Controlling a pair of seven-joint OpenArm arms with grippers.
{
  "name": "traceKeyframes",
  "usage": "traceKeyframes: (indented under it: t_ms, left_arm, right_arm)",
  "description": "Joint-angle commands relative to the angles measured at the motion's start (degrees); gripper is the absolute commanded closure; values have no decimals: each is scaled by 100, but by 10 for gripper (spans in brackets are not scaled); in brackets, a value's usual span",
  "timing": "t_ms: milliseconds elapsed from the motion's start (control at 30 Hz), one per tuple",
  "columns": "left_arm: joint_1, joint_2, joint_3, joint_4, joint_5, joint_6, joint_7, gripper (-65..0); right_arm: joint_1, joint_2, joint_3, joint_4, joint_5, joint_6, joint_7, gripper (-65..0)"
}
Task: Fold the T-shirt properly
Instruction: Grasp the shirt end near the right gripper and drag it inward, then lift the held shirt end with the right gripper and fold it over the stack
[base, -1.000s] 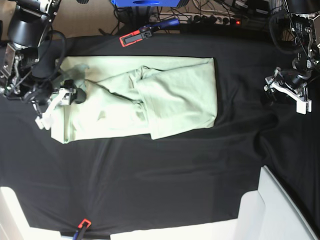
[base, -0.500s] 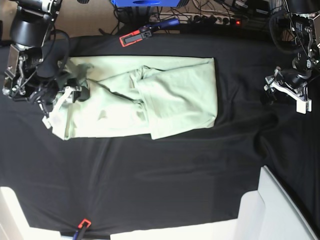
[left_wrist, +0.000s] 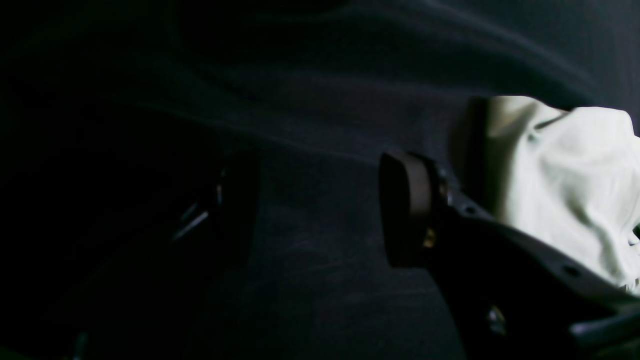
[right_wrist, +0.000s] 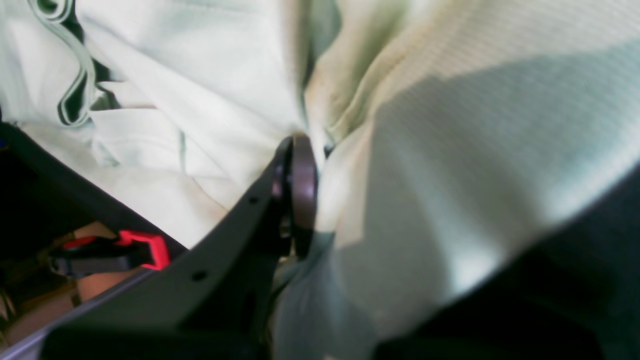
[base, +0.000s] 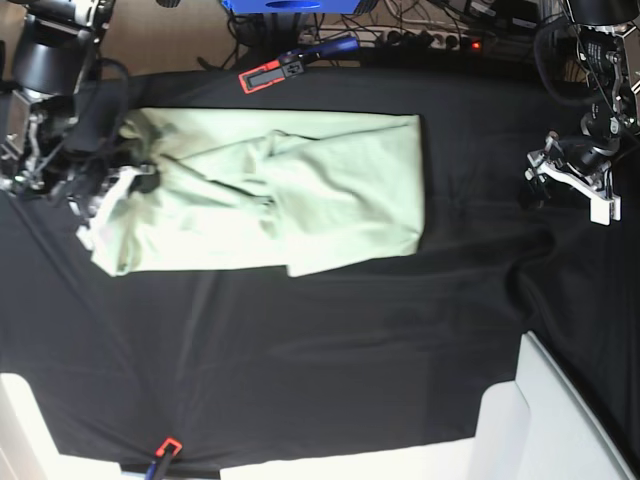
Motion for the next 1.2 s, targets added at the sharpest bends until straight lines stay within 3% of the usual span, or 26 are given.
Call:
traceKeyframes:
  t_ms: [0, 333, 500, 700, 900, 1167]
  left_arm:
    - [-11, -113, -50, 69, -78, -24, -122, -380]
    - [-11, -113, -50, 69, -78, -24, -122, -378]
    - [-11, -113, -41, 69, -78, -24, -122, -378]
    - [-11, -113, -41, 69, -78, -24, -122, -378]
    - [-11, -113, -41, 69, -78, -24, -122, -378]
    - [-19, -113, -41, 69, -78, -24, -122, -378]
  right_arm:
    - [44, 197, 129, 51, -166, -40, -73, -6]
    - [273, 874, 216, 68, -166, -40, -56, -6]
    - [97, 830, 172, 974, -166, -827, -56, -6]
    - [-158, 646, 93, 2046, -166, -2322, -109, -6]
    - [-422, 584, -768, 2530, -166, -3289, -65, -6]
    - [-580, 479, -1937, 3286, -166, -4809, -56, -6]
